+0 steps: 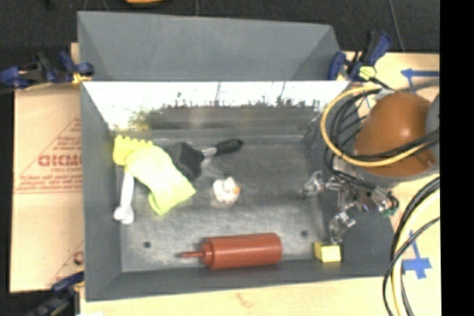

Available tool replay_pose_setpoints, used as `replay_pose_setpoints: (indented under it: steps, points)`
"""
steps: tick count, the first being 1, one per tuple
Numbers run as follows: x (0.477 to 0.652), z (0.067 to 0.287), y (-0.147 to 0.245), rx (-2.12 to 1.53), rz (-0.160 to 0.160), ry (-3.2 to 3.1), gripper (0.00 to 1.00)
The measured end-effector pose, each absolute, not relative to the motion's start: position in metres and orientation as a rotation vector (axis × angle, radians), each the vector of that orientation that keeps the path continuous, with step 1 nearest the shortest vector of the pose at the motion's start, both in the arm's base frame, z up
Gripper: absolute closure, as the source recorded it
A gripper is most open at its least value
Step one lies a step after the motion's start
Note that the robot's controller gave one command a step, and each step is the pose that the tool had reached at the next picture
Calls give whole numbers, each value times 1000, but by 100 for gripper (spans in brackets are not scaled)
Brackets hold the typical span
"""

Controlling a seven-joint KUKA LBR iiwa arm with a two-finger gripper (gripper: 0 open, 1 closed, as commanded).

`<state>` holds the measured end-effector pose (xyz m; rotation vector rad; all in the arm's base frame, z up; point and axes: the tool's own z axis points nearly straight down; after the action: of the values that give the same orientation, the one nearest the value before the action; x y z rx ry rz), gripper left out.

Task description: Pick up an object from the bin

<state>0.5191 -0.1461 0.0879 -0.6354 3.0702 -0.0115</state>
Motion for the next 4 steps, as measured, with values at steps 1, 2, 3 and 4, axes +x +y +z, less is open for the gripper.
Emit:
replay_pose_setpoints:
  steps: [1, 2, 3, 4]
  points:
    - [499, 110, -143, -707, -6, 3048, 0]
    - [494, 108, -152, -737, -19, 3025, 0]
    - [486, 76, -154, -1447, 3, 2775, 100]
    - [493, 78, -142, -1443, 12, 2743, 0]
